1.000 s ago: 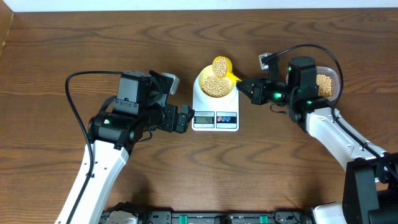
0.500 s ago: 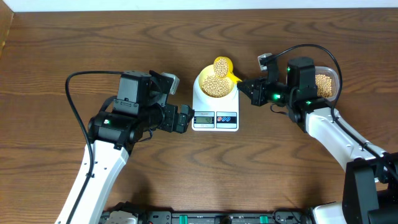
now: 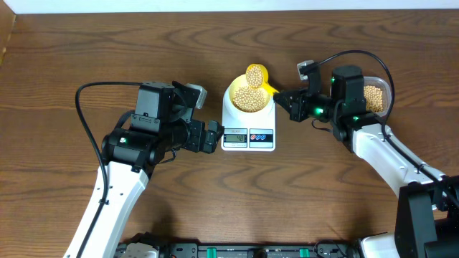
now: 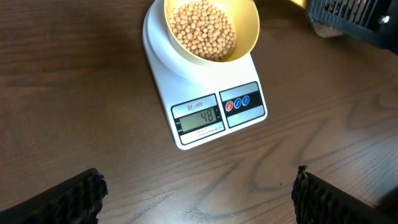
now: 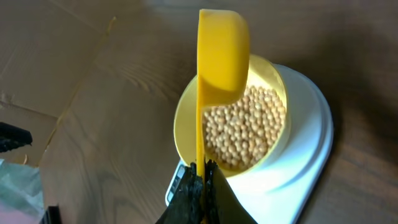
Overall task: Scoop item into bowl and weigh 50g on scale
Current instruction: 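Tilt the scoop with the right gripper to add a few soybeans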
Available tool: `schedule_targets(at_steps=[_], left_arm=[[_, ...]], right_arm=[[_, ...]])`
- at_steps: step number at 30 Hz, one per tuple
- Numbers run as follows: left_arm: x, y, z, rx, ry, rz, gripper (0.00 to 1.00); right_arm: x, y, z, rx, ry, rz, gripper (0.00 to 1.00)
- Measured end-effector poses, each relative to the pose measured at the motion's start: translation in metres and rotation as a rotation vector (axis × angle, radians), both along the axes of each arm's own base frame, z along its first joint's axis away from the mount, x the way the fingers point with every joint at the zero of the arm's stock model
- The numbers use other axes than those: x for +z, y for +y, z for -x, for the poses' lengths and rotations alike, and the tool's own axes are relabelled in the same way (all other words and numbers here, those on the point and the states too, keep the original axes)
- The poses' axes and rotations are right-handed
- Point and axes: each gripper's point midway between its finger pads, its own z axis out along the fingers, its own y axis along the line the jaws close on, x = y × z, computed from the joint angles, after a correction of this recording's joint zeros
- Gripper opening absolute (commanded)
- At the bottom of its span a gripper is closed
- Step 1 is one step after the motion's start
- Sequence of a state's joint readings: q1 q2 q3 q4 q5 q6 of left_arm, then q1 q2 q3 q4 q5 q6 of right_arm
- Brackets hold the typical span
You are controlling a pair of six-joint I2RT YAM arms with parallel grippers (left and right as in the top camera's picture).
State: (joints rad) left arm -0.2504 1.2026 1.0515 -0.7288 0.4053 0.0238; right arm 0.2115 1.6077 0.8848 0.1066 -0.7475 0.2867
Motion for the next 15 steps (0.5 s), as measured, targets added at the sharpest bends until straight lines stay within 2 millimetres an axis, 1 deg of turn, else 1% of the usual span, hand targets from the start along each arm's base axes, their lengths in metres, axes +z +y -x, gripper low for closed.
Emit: schedule_targets(at_steps=[11,15], left_arm=[[0.0,0.0001,0.0,0.0,0.0,0.0,0.98],[0.0,0.0001,0.0,0.0,0.0,0.0,0.98]], right_arm=[[0.0016,0.0005,-0.0008,0.012,-0.029,0.008,0.01],[0.0018,0.0008,-0.0005,-0.03,0.054,-0.039,0.01]])
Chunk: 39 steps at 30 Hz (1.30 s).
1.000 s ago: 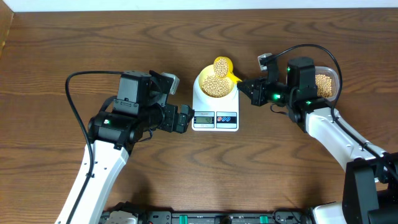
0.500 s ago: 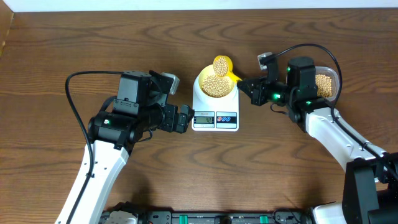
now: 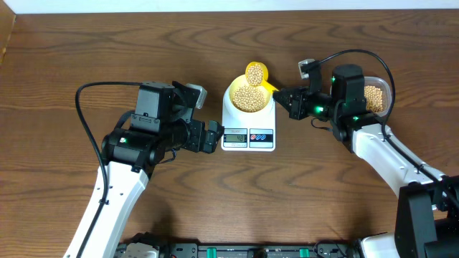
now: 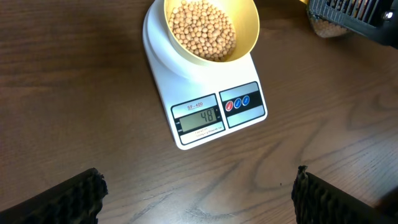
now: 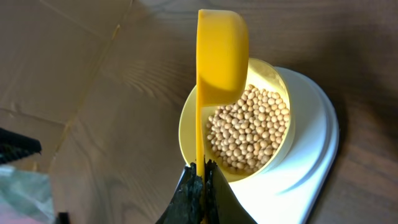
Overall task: Scoop item into bowl and weigh 50g on scale
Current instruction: 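Tilt the scoop with the right gripper to add a few soybeans, then move the scoop back over the soybean tub with the right gripper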
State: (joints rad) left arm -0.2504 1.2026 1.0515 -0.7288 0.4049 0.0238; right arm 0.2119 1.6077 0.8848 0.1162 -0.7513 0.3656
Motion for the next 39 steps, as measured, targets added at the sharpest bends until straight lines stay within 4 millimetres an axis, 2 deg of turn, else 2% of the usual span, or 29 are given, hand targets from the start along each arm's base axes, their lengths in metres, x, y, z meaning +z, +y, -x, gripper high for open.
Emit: schedule_targets(at_steps=[16,24,29,35,39], left_arm=[[0.0,0.0,0.0,0.0,0.0,0.0,0.98],[0.0,0.0,0.0,0.0,0.0,0.0,0.98],[0.0,0.0,0.0,0.0,0.0,0.0,0.98],[0.0,0.0,0.0,0.0,0.0,0.0,0.98],[0.0,0.0,0.0,0.0,0.0,0.0,0.98]], right_arm=[[0.001,0.0,-0.001,-0.029,0.051,-0.033,0.01],[0.016,0.001,-0.008,-0.044,0.035,-0.094,0.01],[0.018,-0.016,-0.014,-0.095,0.091,-0.146,0.01],[0.027,-0.057,-0.02,-0.131,0.139,-0.234,0.01],[0.03,-0.076,-0.021,-0.146,0.148,-0.263,0.01]])
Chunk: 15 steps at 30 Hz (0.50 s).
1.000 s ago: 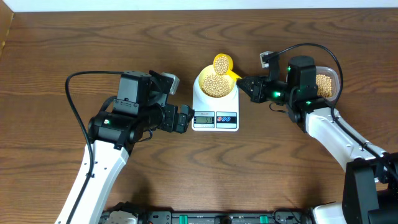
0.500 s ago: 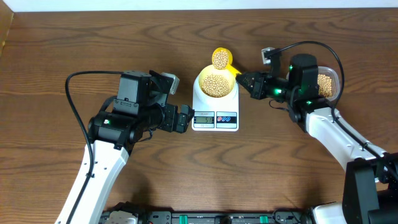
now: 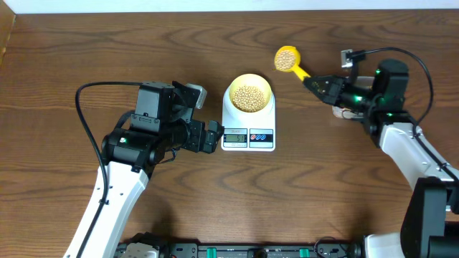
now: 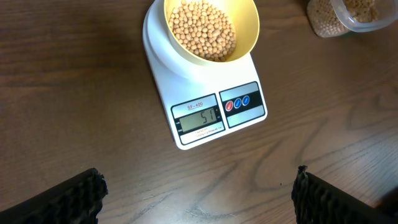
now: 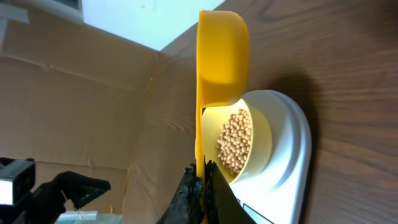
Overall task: Scoop item into bowl and weigh 50g on scale
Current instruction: 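Move the scoop back over the soybean tub with the right gripper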
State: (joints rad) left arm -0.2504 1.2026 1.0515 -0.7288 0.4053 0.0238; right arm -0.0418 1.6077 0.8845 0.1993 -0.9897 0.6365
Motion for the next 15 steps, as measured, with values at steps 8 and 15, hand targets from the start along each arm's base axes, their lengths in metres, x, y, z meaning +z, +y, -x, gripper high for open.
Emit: schedule_targets(at_steps=[8,15], left_arm=[[0.0,0.0,0.0,0.0,0.0,0.0,0.98],[0.0,0.0,0.0,0.0,0.0,0.0,0.98]], right_arm=[[0.002,-0.051,0.0,-0.111,0.06,-0.026,0.01],[-0.005,-0.117,0.007,-0.256,0.126,-0.051,0.01]])
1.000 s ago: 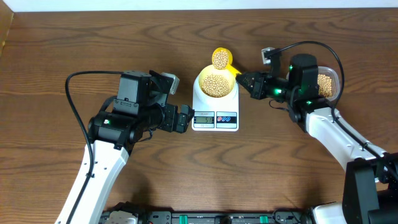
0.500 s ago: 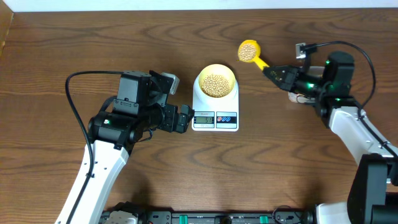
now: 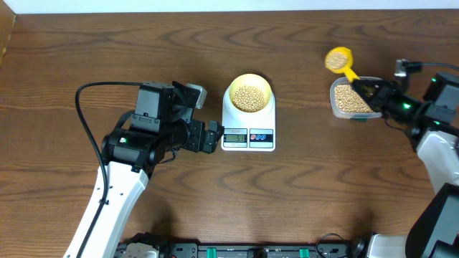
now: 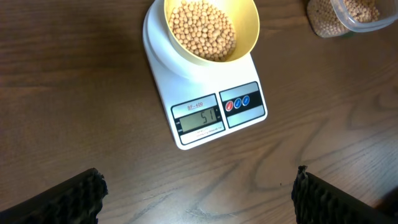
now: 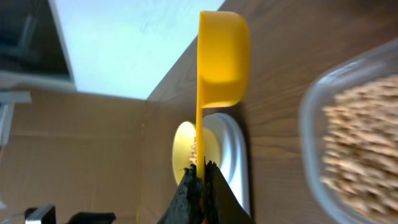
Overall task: Scoop item into bowl and weigh 50g on scale
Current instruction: 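Move the scoop back over the soybean tub with the right gripper, then dip the scoop into the soybeans with the right gripper and lift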
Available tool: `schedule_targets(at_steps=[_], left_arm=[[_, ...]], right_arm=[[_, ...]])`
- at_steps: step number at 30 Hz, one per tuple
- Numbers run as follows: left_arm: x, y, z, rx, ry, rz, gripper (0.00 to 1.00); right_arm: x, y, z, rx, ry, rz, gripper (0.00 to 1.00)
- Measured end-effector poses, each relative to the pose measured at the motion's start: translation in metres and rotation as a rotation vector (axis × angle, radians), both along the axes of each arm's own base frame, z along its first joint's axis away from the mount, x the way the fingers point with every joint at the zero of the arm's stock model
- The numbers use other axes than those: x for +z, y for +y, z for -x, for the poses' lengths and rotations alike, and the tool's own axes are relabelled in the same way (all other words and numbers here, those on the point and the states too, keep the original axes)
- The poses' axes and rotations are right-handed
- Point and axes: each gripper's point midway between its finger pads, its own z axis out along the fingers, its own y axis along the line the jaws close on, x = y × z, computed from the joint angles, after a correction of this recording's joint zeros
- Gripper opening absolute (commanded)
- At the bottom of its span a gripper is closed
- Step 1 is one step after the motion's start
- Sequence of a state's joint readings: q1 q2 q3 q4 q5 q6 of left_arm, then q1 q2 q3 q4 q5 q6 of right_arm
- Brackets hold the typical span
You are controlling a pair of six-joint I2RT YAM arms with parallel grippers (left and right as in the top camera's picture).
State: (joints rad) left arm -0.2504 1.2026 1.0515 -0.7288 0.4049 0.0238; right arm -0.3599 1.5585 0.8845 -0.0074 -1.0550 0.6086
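Note:
A yellow bowl of beans sits on the white scale; in the left wrist view the scale's display reads 51. My right gripper is shut on the handle of the yellow scoop, whose cup holds beans beside the clear container of beans at the right. My left gripper stands open just left of the scale, nothing between its fingers.
Dark wood table all round. A black cable loops off the left arm at the left. The right arm reaches in from the right edge.
My right gripper has carried the scoop further right, from between the scale and the container to beside the container. The display still reads 51. The left arm has not moved.
The scoop was held over the bowl with the display at 48, and stayed there at the following moment. Then the scoop was away to the right of the scale and the display read 51. Now the scoop is beside the container.

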Motion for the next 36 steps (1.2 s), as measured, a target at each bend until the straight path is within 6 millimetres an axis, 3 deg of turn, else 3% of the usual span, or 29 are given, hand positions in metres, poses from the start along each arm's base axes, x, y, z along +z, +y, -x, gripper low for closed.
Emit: schedule_targets(at_steps=[10,16,23,32,36], left_arm=[[0.0,0.0,0.0,0.0,0.0,0.0,0.98],[0.0,0.0,0.0,0.0,0.0,0.0,0.98],[0.0,0.0,0.0,0.0,0.0,0.0,0.98],[0.0,0.0,0.0,0.0,0.0,0.0,0.98],[0.0,0.0,0.0,0.0,0.0,0.0,0.98]], right_arm=[[-0.022,-0.078,0.032,-0.149,0.059,0.036,0.01],[-0.029,-0.083,0.038,-0.148,0.061,0.079,0.01],[-0.036,-0.068,0.065,-0.07,0.09,0.163,0.01],[0.007,-0.09,0.082,-0.116,-0.077,0.631,0.01],[0.008,-0.097,0.084,-0.13,-0.076,0.699,0.01]])
